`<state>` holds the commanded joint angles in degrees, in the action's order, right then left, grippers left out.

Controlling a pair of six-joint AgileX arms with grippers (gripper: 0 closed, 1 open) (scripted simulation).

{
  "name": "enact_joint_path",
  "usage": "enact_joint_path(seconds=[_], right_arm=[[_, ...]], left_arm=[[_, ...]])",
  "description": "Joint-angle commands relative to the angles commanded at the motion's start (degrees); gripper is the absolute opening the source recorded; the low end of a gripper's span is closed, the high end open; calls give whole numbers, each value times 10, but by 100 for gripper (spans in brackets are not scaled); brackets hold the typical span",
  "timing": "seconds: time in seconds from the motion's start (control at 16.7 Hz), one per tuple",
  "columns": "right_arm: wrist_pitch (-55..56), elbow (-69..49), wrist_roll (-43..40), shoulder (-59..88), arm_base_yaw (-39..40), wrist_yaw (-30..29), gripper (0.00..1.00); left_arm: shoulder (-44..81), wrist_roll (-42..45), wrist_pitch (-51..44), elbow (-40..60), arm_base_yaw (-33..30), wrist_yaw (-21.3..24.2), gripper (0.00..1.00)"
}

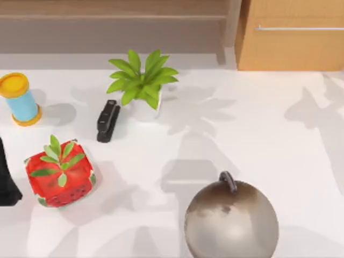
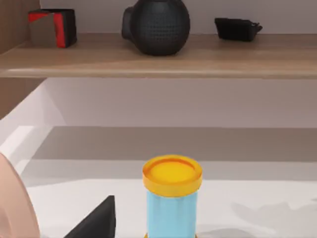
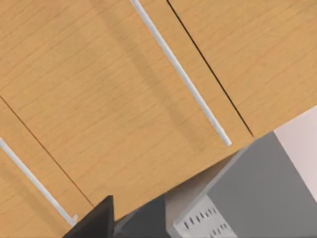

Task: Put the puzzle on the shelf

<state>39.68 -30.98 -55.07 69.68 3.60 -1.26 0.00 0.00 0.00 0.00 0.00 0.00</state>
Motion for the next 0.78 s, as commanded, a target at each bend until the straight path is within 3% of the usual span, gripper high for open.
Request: enact_joint_path(seconds=[0.36, 0.78], right_arm=[[179, -128, -201, 311, 30, -42, 100], [316, -217, -325, 545, 59, -97, 100]], left_arm=[[0, 0, 0, 0, 0, 0, 100], [0, 0, 0, 0, 0, 0, 100]])
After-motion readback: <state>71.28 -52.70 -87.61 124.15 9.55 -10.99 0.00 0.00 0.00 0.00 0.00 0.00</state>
